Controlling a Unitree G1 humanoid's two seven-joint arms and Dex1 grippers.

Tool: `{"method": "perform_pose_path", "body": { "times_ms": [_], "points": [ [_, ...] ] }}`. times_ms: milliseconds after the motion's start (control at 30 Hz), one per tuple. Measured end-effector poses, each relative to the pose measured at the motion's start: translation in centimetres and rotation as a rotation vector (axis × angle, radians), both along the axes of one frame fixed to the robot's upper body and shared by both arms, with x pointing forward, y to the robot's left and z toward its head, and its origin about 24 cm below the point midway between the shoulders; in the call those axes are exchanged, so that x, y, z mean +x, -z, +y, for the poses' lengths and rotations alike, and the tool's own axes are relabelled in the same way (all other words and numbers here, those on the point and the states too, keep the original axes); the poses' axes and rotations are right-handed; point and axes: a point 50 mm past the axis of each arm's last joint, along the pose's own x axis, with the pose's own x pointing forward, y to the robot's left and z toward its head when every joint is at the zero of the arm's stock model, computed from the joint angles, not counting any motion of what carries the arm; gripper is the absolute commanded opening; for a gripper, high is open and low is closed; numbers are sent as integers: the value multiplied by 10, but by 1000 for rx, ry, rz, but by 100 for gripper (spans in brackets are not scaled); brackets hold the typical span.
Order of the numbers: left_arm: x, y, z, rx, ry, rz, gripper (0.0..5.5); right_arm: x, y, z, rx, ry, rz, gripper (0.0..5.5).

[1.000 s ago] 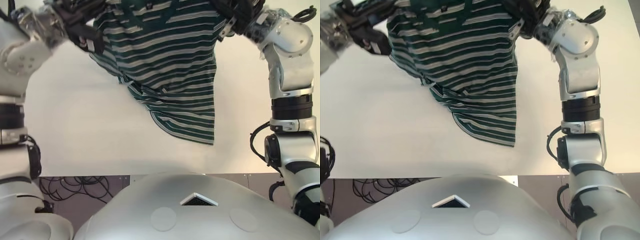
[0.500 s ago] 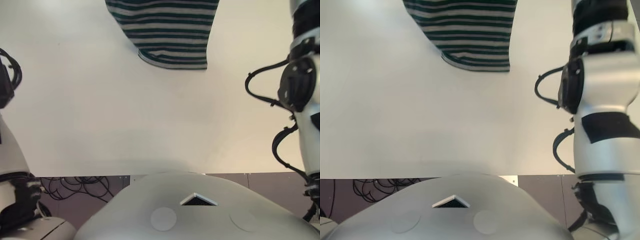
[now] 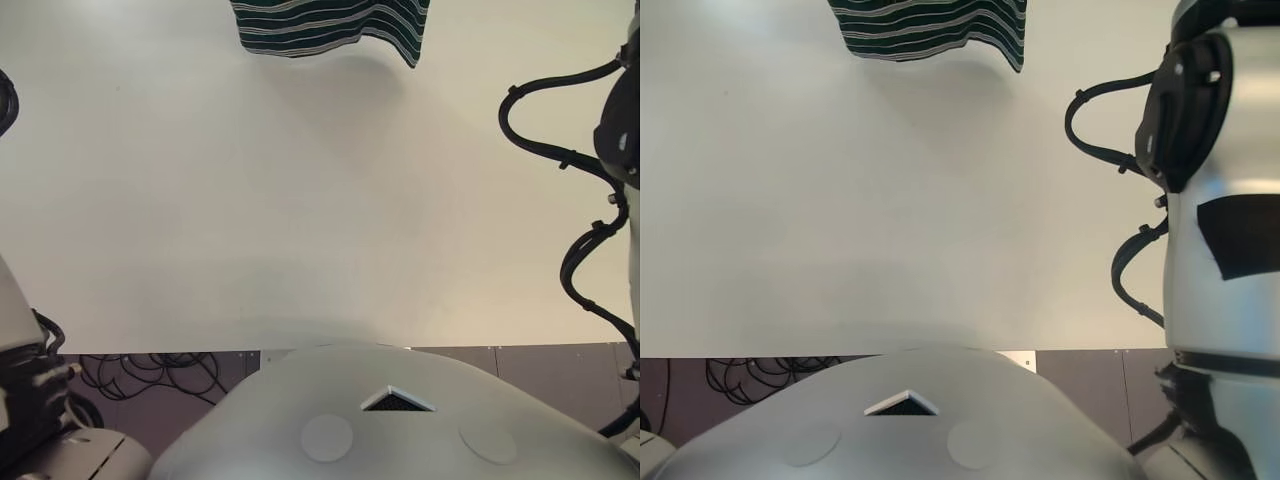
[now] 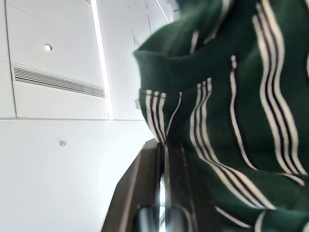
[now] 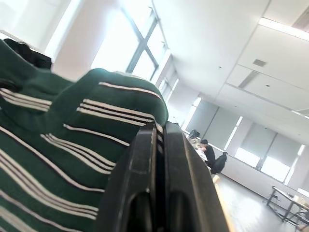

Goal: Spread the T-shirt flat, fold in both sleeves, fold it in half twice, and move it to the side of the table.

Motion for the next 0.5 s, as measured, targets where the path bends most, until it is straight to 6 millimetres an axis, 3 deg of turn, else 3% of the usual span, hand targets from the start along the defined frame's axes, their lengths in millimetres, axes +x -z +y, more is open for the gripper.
{"method": "perform_pose_path", "body": {
  "times_ms": [67,167,300,400,500],
  "points": [
    [-5,16,0,21,86,113,0,-4,10,0,-45,-107,10,2],
    [-11,58,11,41,161,344,0,-7,47,-5,-92,-252,108,2],
    [-36,105,19,-51,290,607,0,-21,92,-13,-98,-441,252,2],
    [-72,143,35,-126,350,838,0,-44,135,-24,-47,-611,386,2],
    [-133,201,41,-105,398,1255,0,-93,192,-57,-89,-757,615,2]
  ]
}}
